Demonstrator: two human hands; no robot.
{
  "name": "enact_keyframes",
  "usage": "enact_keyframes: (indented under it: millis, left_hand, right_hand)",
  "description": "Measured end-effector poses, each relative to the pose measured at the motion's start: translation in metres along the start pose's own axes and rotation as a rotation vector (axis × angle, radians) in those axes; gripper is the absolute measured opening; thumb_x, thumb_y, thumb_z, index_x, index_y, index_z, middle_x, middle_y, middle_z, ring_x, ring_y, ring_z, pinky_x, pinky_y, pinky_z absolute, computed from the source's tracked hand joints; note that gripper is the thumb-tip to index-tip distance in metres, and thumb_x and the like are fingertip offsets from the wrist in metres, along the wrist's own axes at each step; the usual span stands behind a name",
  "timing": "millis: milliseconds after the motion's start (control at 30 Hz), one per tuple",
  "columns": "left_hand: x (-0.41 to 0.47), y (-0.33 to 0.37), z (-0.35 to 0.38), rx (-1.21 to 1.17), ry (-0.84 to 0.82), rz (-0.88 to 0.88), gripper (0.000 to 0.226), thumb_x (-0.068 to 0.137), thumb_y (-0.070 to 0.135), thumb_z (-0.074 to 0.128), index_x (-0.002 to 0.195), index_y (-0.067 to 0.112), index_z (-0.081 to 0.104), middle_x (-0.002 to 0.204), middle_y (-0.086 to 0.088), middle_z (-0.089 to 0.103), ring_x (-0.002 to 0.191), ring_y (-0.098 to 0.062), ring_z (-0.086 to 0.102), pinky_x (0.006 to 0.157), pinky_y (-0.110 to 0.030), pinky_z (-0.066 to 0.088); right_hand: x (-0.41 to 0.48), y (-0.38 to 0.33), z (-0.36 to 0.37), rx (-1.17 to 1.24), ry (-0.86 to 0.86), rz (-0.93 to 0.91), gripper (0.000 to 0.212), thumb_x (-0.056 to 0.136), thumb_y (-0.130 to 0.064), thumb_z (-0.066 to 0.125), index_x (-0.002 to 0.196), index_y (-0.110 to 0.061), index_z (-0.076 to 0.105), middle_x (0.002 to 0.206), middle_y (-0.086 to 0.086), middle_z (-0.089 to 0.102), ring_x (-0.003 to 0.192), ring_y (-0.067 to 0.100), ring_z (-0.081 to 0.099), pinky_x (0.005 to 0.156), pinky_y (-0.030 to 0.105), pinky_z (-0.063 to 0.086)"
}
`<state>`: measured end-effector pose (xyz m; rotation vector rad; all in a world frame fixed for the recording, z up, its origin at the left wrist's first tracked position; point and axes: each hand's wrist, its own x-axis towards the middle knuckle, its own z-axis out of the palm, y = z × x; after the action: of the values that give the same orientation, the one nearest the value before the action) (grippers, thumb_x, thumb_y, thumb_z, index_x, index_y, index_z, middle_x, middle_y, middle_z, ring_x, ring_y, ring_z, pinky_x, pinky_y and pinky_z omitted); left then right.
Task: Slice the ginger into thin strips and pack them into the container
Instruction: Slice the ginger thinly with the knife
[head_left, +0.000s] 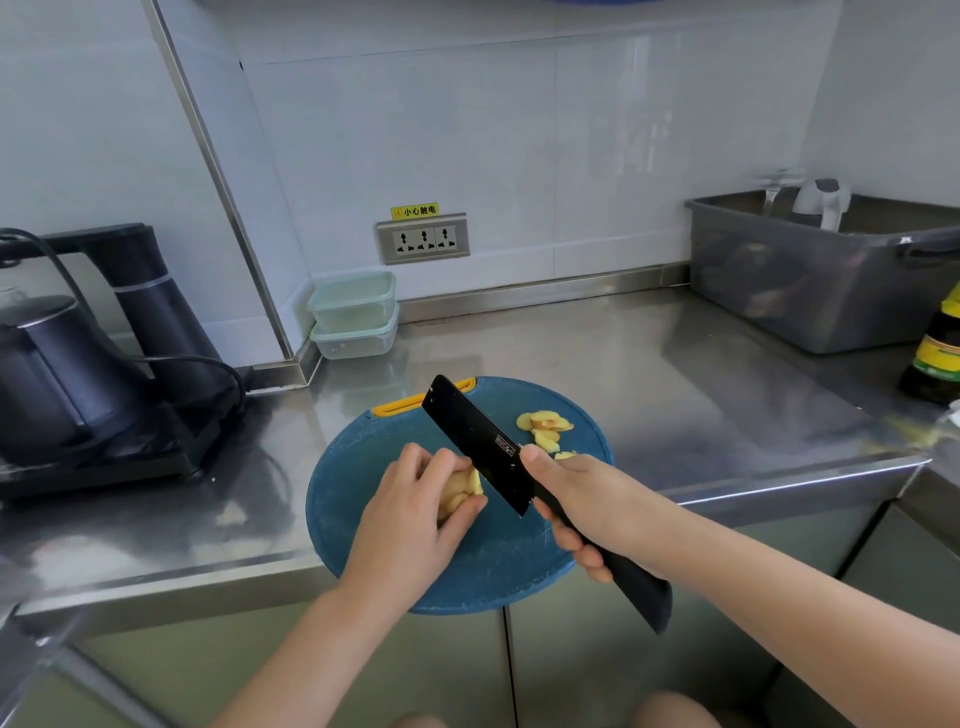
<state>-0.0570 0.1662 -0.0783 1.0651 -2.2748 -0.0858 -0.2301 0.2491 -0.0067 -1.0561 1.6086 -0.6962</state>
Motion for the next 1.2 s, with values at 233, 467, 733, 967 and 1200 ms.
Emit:
enact_keyframes:
  millis: [233,467,733,967,1200]
  left_hand:
    - [0.003,0.000,0.000,0.030,-0.030,0.009,0.035,0.083,0.048,0.055,0.110,0.025,0.054,0.100,0.013,0.040,0.093,-0.009,0.039,0.061,-0.014,0.030]
    - [0.003,0.003,0.002,0.018,-0.022,-0.016,0.031,0.086,0.037,0.062,0.111,0.023,0.052,0.100,0.009,0.040,0.094,-0.011,0.039,0.065,-0.021,0.034]
    - [0.004,0.008,0.002,0.018,-0.009,-0.042,0.028,0.086,0.033,0.063,0.108,0.021,0.052,0.095,0.006,0.037,0.090,-0.016,0.040,0.066,-0.026,0.034]
    - [0.007,0.006,0.000,-0.039,-0.046,-0.096,0.026,0.090,0.038,0.057,0.111,0.027,0.046,0.098,0.010,0.035,0.093,-0.009,0.035,0.066,-0.023,0.032]
    - [0.005,0.006,0.003,0.000,-0.007,-0.066,0.027,0.085,0.036,0.059,0.106,0.021,0.051,0.093,0.007,0.036,0.088,-0.014,0.038,0.063,-0.025,0.035]
  right_hand:
    - [0.000,0.003,0.000,-0.004,-0.003,0.052,0.053,0.097,-0.058,0.032,0.068,-0.015,0.043,0.045,-0.001,0.042,0.032,0.011,0.036,0.035,0.019,0.035]
    - [0.000,-0.001,0.002,0.026,-0.011,0.154,0.053,0.095,-0.062,0.032,0.070,-0.017,0.041,0.047,-0.001,0.038,0.035,0.011,0.033,0.037,0.019,0.032]
    - [-0.001,-0.013,0.014,-0.025,0.046,0.183,0.053,0.096,-0.061,0.029,0.070,-0.016,0.038,0.047,0.001,0.037,0.037,0.014,0.031,0.037,0.019,0.030]
    - [0.011,-0.021,0.015,0.006,0.025,0.240,0.050,0.094,-0.063,0.032,0.072,-0.018,0.039,0.045,-0.003,0.036,0.035,0.011,0.031,0.038,0.019,0.030]
    - [0.034,-0.042,0.022,-0.046,0.016,0.161,0.046,0.097,-0.055,0.031,0.073,-0.016,0.039,0.045,-0.003,0.036,0.034,0.011,0.031,0.036,0.019,0.031]
